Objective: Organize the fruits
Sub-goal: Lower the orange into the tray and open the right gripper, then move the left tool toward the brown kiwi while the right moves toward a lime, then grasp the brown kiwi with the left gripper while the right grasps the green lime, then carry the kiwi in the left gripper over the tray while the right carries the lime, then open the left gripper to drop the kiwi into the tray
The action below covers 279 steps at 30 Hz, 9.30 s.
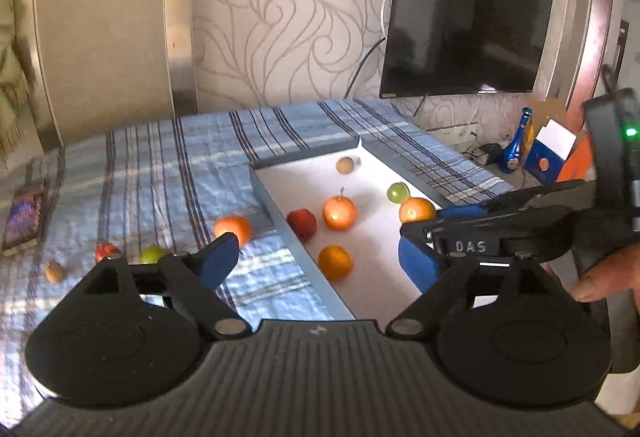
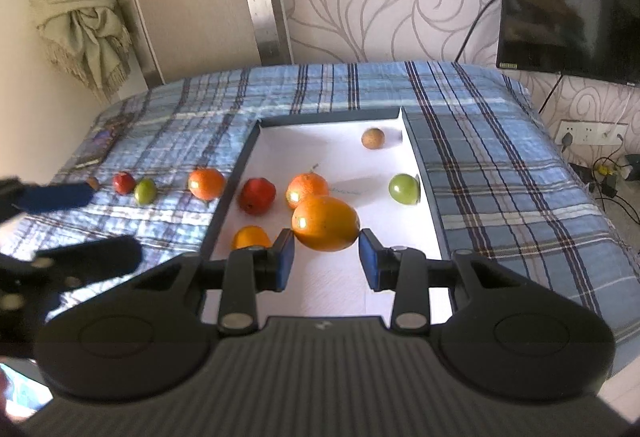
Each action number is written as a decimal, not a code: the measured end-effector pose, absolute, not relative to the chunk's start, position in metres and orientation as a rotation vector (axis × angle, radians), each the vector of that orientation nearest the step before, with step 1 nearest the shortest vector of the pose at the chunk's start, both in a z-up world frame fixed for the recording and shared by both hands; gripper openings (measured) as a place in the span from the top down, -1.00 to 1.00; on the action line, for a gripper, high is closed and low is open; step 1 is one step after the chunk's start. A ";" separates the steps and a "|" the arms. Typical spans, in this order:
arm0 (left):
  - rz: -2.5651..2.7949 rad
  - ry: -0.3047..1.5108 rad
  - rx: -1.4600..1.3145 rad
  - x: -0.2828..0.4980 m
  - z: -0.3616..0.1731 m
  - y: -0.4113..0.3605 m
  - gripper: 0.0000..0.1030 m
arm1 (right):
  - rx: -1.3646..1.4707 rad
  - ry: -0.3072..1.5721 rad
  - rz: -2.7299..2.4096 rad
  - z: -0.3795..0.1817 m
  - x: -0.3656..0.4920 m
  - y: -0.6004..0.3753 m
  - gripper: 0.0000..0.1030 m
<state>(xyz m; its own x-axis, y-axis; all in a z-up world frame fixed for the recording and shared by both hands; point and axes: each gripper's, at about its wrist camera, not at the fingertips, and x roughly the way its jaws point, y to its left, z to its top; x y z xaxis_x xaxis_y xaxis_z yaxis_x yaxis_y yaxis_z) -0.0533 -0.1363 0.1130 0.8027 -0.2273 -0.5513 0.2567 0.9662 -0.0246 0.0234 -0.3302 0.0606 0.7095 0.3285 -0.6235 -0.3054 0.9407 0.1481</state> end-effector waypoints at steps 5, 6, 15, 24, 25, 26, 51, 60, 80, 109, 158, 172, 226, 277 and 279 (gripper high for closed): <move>-0.159 0.548 0.075 -0.051 0.118 -0.126 -0.74 | 0.032 0.730 0.358 0.049 0.031 -0.327 0.26; -0.138 0.542 0.081 -0.051 0.118 -0.124 -0.74 | 0.029 0.731 0.359 0.048 0.032 -0.326 0.26; -0.075 0.531 0.121 -0.046 0.117 -0.113 -0.74 | 0.030 0.772 0.353 0.037 0.047 -0.320 0.25; -0.098 0.530 0.110 -0.047 0.118 -0.105 -0.74 | -0.027 0.754 0.317 0.035 0.051 -0.312 0.26; -0.098 0.530 0.110 -0.046 0.118 -0.106 -0.74 | -0.026 0.751 0.316 0.036 0.051 -0.312 0.26; -0.101 0.529 0.107 -0.046 0.118 -0.105 -0.74 | -0.022 0.750 0.316 0.037 0.051 -0.312 0.26; -0.069 0.514 0.080 -0.047 0.111 -0.038 -0.74 | -0.005 0.604 0.378 0.105 0.005 -0.273 0.26; -0.018 0.538 0.069 -0.048 0.099 -0.001 -0.74 | -0.040 0.573 0.504 0.129 0.002 -0.222 0.26; 0.024 0.600 0.053 -0.024 0.074 0.054 -0.73 | -0.113 0.653 0.550 0.101 0.016 -0.143 0.27; 0.039 0.671 0.061 0.014 0.038 0.094 -0.61 | -0.014 0.724 0.397 0.060 0.032 -0.142 0.27; -0.039 0.702 0.012 0.039 0.016 0.109 0.27 | -0.097 0.785 0.465 0.031 0.074 -0.083 0.44; -0.009 0.718 0.002 0.030 0.023 0.108 0.50 | -0.029 0.717 0.469 0.077 0.026 -0.120 0.45; -0.234 0.584 0.076 0.014 0.099 -0.060 0.50 | 0.091 0.634 0.256 0.098 -0.037 -0.289 0.45; -0.393 0.707 0.154 0.056 0.054 -0.200 0.48 | 0.128 0.640 0.180 0.090 -0.046 -0.342 0.45; -0.399 0.709 0.150 0.056 0.054 -0.200 0.47 | 0.129 0.641 0.178 0.090 -0.045 -0.343 0.45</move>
